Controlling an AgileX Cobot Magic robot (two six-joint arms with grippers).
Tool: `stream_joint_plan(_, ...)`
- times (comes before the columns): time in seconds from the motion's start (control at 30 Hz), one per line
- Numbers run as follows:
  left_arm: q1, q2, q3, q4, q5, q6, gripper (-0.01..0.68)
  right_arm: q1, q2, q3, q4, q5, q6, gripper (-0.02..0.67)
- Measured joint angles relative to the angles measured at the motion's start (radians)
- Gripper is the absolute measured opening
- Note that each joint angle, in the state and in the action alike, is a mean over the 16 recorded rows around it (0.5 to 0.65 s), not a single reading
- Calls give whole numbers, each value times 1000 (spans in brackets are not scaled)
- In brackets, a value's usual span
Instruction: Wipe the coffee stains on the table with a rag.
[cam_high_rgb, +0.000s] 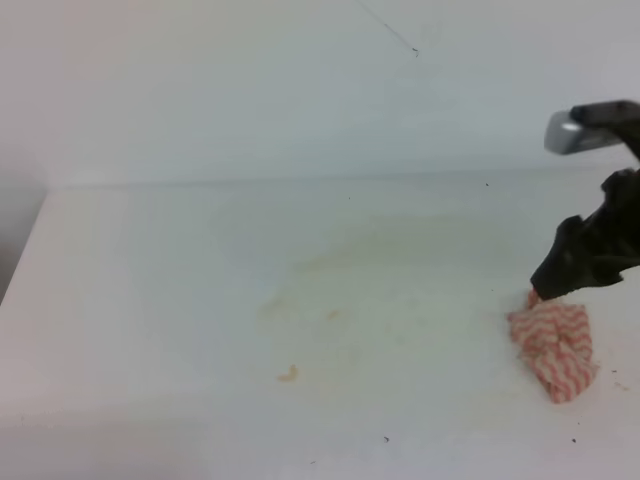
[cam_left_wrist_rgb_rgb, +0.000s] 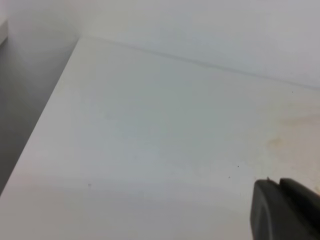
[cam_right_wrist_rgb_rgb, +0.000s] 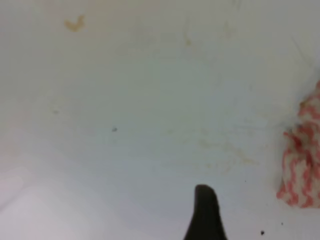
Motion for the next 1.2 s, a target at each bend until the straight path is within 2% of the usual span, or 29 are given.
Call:
stream_joint_plan(0.53,0,0,0,0,0,0,-3,10,-338,102,67,210,-62,379)
stream_joint_plan(0.87,0,0,0,0,0,0,-3,88,-469,161,149,251,-71,356)
stream_joint_plan(1.1,0,0,0,0,0,0,-3,142,-527,162,145,246,-48,352)
stream_joint_plan(1.2,0,0,0,0,0,0,-3,151,-544,162,114,252,-27,329)
